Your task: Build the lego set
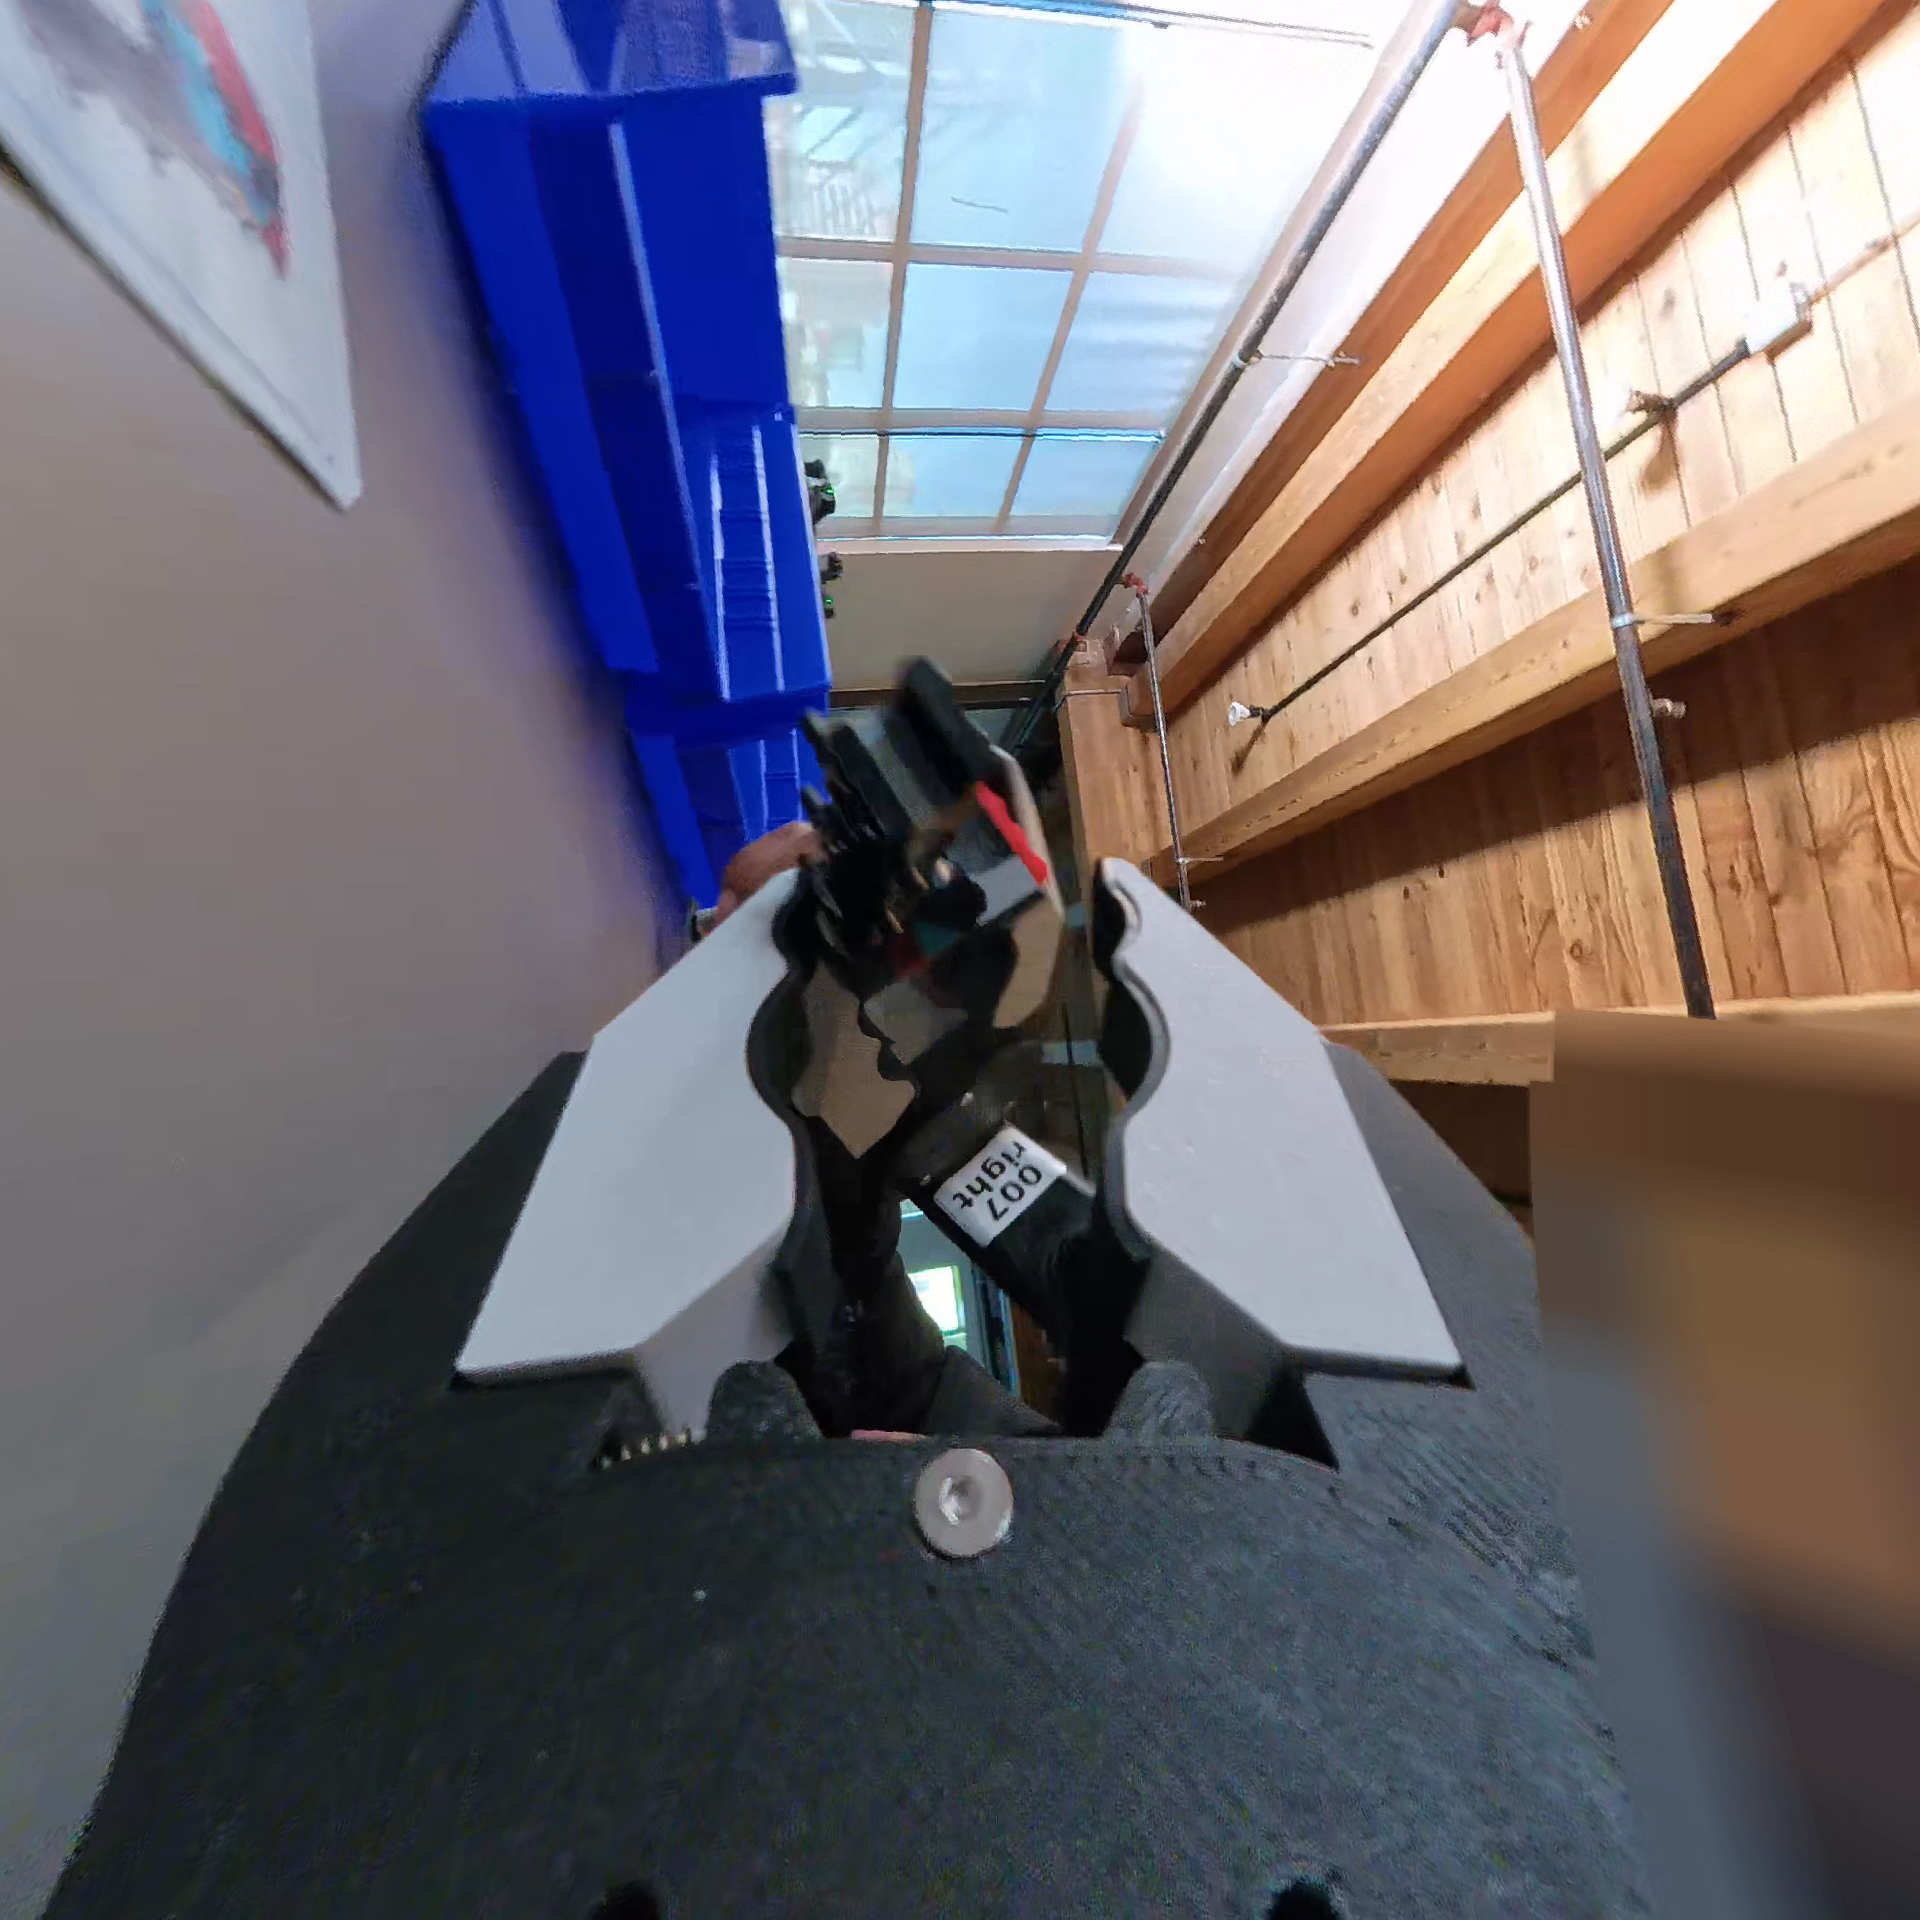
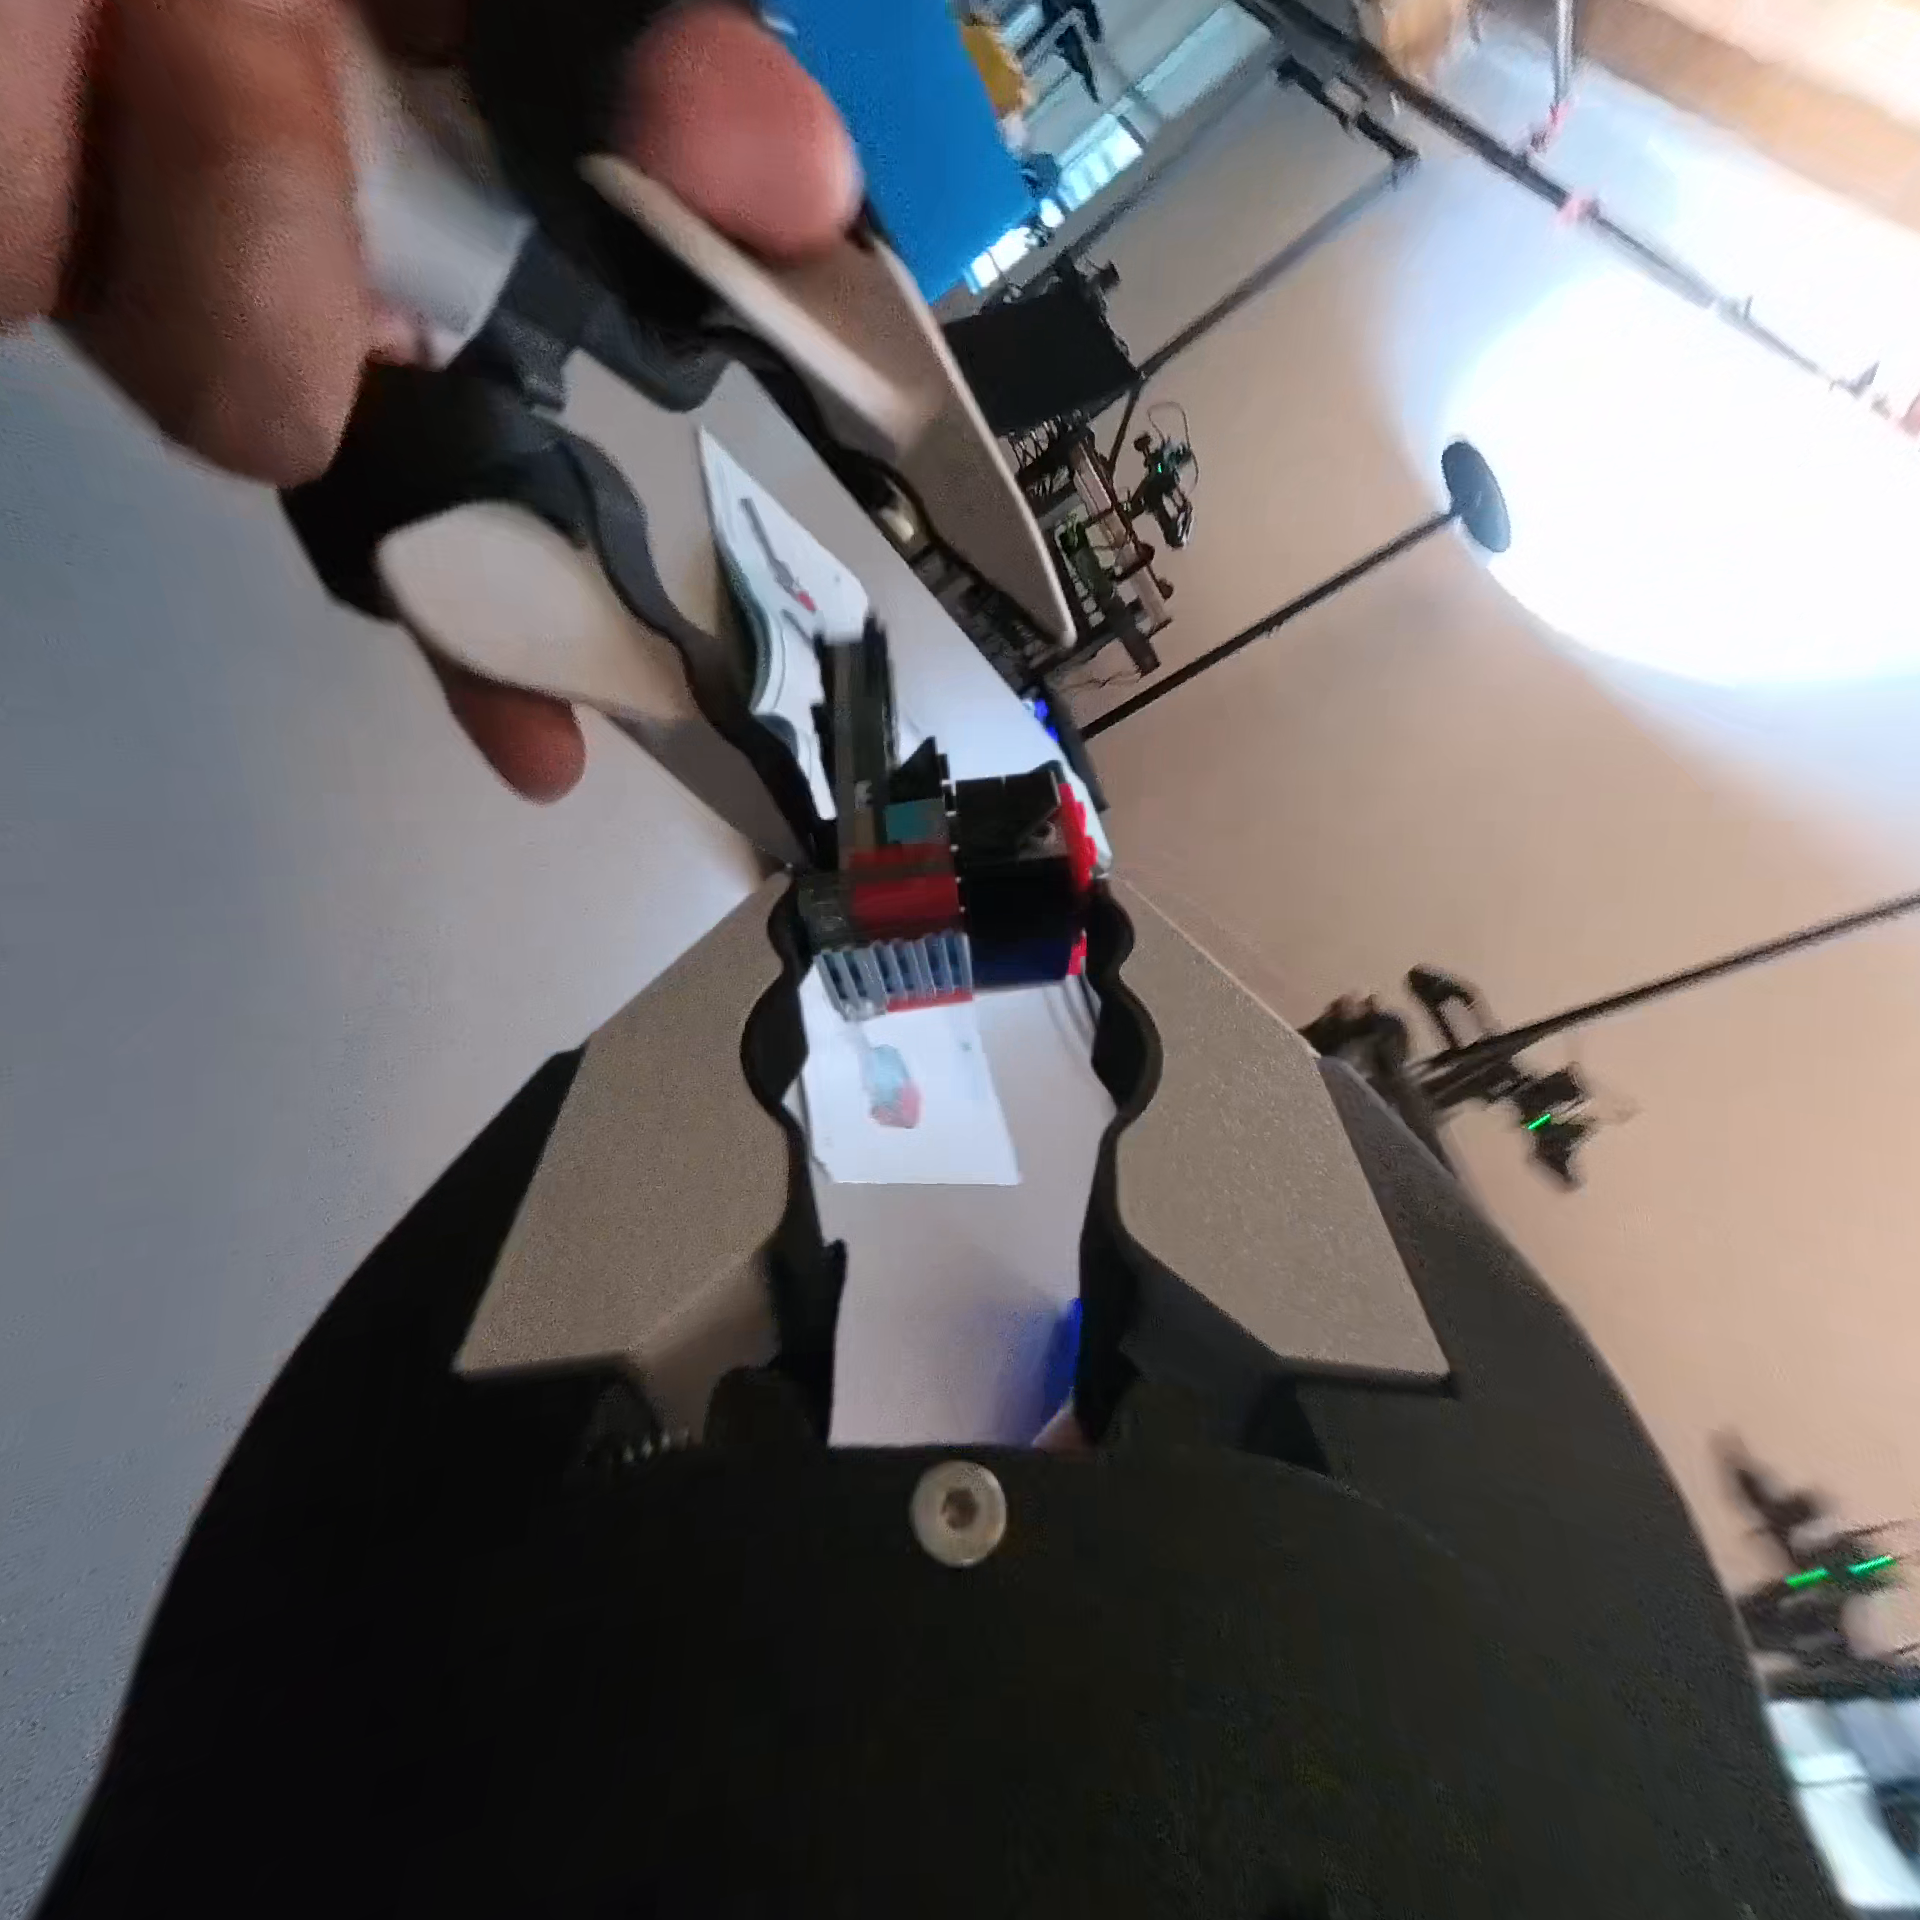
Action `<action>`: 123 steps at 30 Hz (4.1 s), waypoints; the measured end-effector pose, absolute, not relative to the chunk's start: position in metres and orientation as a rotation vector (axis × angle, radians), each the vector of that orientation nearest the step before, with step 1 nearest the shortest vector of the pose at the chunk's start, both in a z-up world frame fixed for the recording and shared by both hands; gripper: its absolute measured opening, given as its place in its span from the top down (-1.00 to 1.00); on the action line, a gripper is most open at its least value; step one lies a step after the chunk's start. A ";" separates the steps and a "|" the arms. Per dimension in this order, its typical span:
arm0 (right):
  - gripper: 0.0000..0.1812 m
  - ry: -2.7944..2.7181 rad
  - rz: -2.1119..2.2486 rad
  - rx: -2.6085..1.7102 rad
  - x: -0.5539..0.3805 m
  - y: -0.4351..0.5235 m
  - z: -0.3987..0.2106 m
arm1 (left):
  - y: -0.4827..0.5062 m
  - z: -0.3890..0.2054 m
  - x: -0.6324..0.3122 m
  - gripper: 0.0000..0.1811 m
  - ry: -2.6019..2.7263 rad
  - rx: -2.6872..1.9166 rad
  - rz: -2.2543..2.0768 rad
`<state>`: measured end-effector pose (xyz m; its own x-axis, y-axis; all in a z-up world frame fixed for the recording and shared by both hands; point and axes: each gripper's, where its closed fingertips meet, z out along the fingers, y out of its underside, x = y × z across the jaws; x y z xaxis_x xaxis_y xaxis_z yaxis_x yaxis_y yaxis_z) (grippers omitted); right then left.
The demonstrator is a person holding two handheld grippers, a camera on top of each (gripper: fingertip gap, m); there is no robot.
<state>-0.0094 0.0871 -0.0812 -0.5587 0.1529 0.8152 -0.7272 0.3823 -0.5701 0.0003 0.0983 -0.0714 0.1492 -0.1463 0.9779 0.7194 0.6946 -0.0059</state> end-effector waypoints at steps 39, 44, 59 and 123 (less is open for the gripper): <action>0.41 -2.106 2.444 0.347 0.074 0.072 -0.009 | 0.081 -0.015 0.090 0.69 -0.303 -1.221 0.492; 0.41 -2.104 2.446 0.369 0.079 0.069 -0.007 | 0.081 -0.015 0.093 0.79 -0.296 -1.231 0.511; 0.19 -2.224 2.075 0.682 0.103 0.076 -0.005 | 0.086 -0.015 0.113 0.83 -0.171 -1.300 0.554; 0.40 -2.384 1.929 0.809 0.126 0.065 -0.007 | 0.084 -0.015 0.132 0.83 -0.119 -1.297 0.443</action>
